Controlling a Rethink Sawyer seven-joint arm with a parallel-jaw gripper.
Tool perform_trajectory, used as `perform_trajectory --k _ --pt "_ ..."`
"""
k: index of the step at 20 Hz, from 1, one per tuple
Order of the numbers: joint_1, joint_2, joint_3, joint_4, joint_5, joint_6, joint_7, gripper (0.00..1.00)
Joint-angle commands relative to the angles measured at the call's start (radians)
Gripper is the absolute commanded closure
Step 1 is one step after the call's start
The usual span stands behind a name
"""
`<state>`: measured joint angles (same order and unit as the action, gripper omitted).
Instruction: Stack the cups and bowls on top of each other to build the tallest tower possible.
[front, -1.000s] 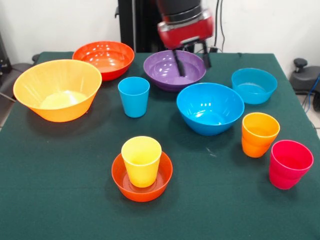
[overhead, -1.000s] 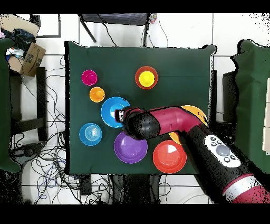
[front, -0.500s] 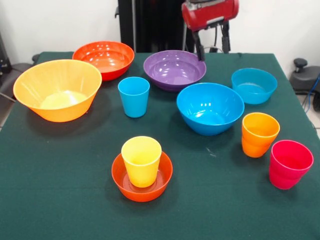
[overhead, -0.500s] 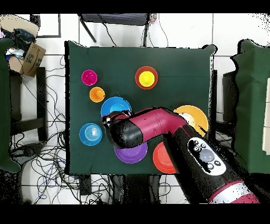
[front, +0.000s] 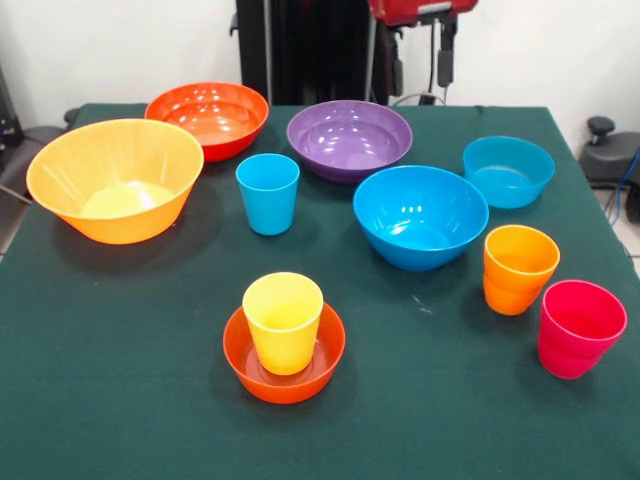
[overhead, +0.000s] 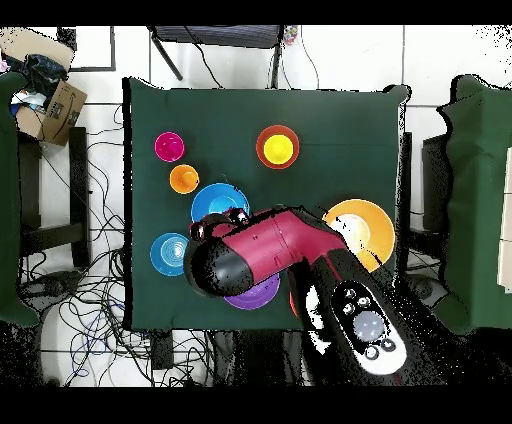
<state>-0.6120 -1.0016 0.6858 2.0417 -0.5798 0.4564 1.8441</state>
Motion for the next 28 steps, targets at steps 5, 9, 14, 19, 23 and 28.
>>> perform_trajectory --k 5,9,14,19,23,28 --pt "0.074 -0.034 -0.168 0.035 -0.111 -0.104 0.123 0.0" --pt "0.102 -0.008 -0.216 0.03 -0.117 -0.136 0.13 0.0" --pt "0.139 0.038 -0.286 0.025 -0.13 -0.19 0.131 0.0" --pt "0.156 0.139 -0.343 0.002 -0.134 -0.256 0.111 0.0" --pt "0.167 0.176 -0.379 0.0 -0.139 -0.303 0.103 0.0" --pt "0.167 0.207 -0.403 0.001 -0.132 -0.33 0.095 0.0"
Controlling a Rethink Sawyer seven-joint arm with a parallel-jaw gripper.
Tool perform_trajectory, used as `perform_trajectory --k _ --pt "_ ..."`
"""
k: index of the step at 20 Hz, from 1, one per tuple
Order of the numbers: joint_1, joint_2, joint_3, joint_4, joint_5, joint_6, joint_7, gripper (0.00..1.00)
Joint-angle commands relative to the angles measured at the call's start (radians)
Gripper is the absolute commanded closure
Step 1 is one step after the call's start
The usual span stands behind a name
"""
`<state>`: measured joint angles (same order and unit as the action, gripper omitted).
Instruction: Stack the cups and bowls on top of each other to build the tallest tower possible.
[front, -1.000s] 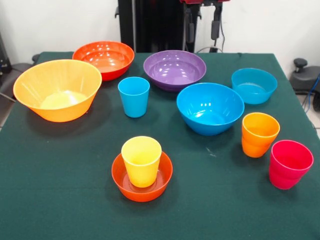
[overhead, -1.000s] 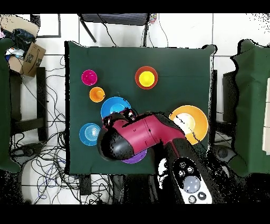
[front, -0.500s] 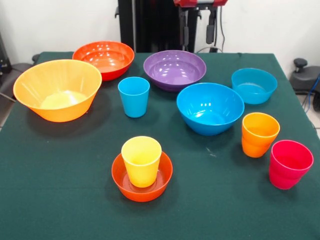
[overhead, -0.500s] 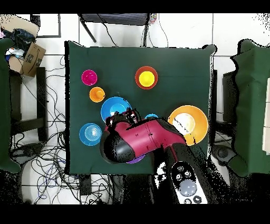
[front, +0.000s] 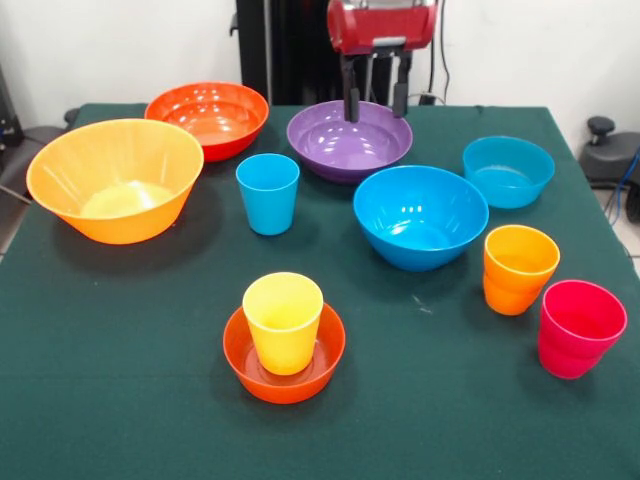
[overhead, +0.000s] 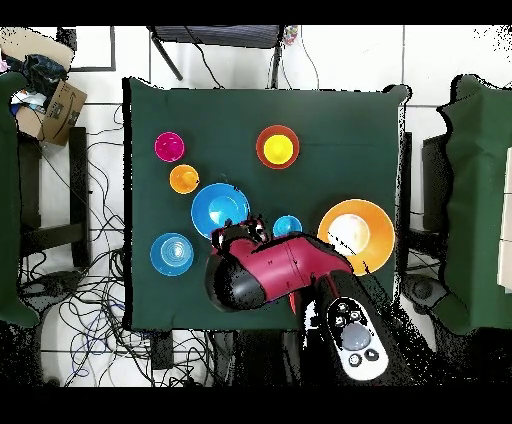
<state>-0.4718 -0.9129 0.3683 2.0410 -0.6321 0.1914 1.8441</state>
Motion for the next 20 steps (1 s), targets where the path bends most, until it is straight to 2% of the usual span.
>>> perform_trajectory --k 1,9,12,14,20 --pt "0.026 0.126 -0.089 0.001 -0.076 -0.072 0.094 0.0" --pt "-0.005 0.117 -0.07 0.01 -0.005 -0.043 0.085 0.0" --pt "-0.014 0.105 -0.061 0.029 0.028 -0.043 0.108 0.0" --pt "0.002 0.108 -0.078 0.026 0.044 -0.069 0.14 0.0" --pt "0.036 0.194 -0.118 -0.043 0.082 -0.119 0.173 0.0"
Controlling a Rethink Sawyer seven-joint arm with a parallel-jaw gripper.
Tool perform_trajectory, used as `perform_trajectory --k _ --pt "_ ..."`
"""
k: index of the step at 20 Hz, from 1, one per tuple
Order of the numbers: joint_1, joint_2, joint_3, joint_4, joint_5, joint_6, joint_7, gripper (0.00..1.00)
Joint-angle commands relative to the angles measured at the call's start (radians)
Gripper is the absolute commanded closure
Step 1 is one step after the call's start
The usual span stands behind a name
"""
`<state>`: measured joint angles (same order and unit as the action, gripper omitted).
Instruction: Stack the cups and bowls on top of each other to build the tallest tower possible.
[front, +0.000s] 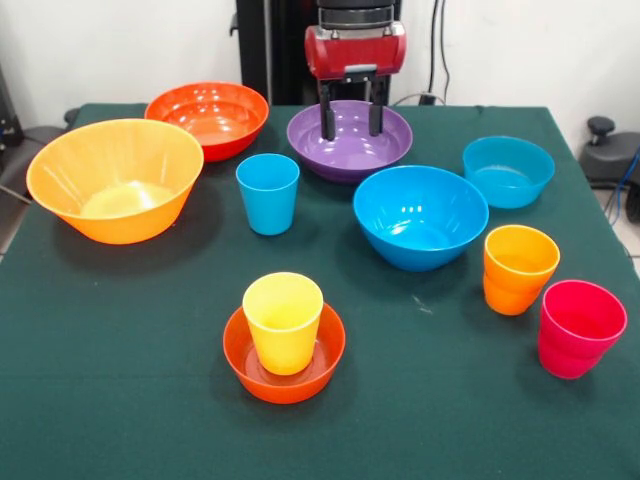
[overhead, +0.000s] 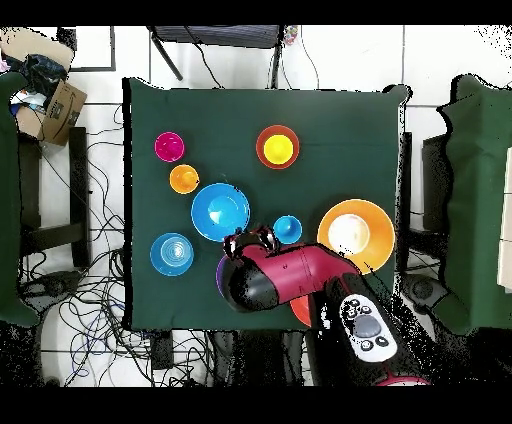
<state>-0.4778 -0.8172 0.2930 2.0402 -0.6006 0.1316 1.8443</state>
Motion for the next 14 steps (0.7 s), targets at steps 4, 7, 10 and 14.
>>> perform_trajectory --k 4,7,10,14 --pt "0.049 0.171 -0.057 -0.093 0.081 -0.082 0.173 0.0" --pt "0.053 0.22 -0.066 -0.119 0.097 -0.111 0.173 0.0" --pt "0.054 0.252 -0.076 -0.132 0.103 -0.136 0.166 0.0" --pt "0.055 0.252 -0.082 -0.127 0.118 -0.149 0.164 0.0"
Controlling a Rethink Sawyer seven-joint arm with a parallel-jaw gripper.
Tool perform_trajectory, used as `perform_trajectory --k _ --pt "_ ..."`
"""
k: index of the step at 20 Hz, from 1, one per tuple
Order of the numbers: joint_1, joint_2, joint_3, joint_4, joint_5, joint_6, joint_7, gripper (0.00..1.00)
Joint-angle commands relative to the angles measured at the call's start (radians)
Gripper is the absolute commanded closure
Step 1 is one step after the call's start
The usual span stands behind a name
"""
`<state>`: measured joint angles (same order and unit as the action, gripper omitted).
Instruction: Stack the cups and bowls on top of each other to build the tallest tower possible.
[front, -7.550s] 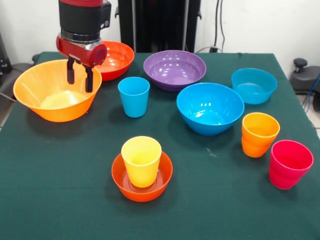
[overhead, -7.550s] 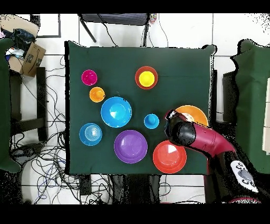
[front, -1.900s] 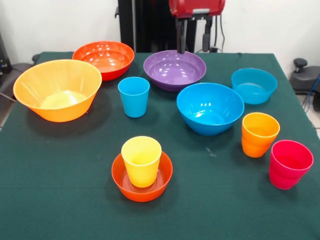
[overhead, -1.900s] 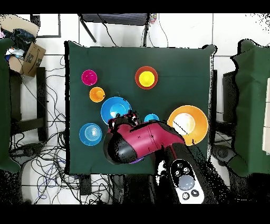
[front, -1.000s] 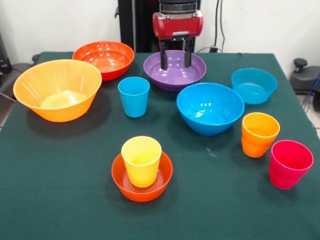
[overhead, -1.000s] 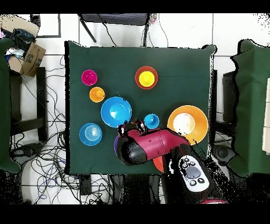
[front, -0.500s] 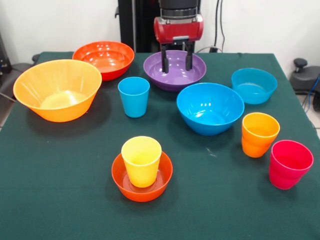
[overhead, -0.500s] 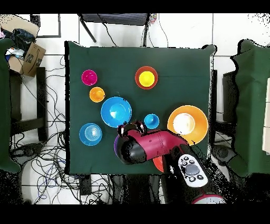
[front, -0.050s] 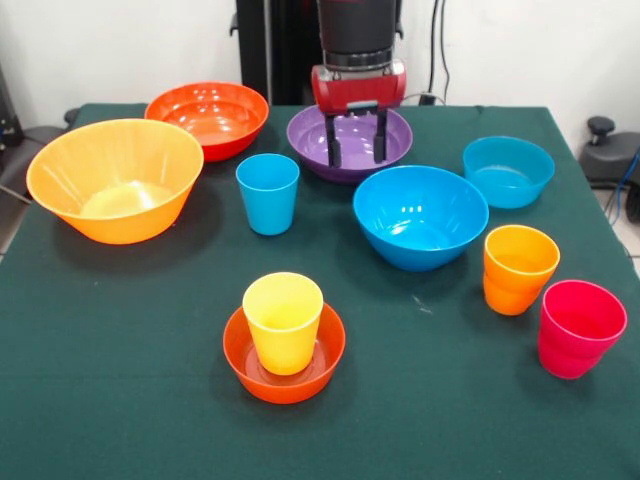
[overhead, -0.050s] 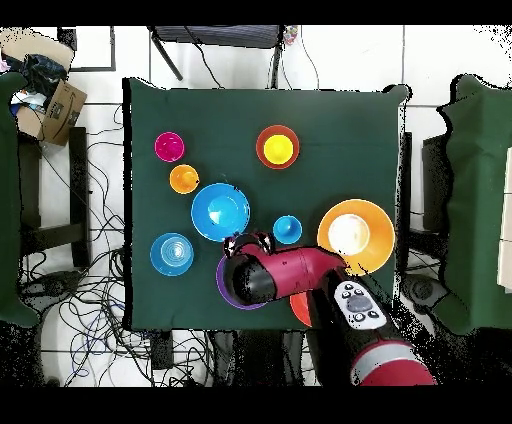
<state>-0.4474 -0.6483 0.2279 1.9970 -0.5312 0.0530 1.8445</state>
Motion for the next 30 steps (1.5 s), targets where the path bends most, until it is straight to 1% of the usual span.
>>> perform_trajectory --k 1,6,13,19,26,28,30 --pt "0.024 0.081 -0.016 -0.082 0.053 -0.07 0.163 0.0" --pt "0.019 0.055 -0.016 -0.054 0.078 -0.075 0.166 0.0" --pt "0.05 0.075 -0.059 -0.065 0.088 -0.138 0.168 0.0" --pt "0.052 0.09 -0.059 -0.069 0.104 -0.144 0.163 0.0" --pt "0.05 0.085 -0.059 -0.054 0.126 -0.147 0.162 0.0" --pt "0.047 0.098 -0.058 -0.059 0.127 -0.154 0.161 0.0" --pt "0.049 0.127 -0.061 -0.072 0.13 -0.172 0.163 0.0"
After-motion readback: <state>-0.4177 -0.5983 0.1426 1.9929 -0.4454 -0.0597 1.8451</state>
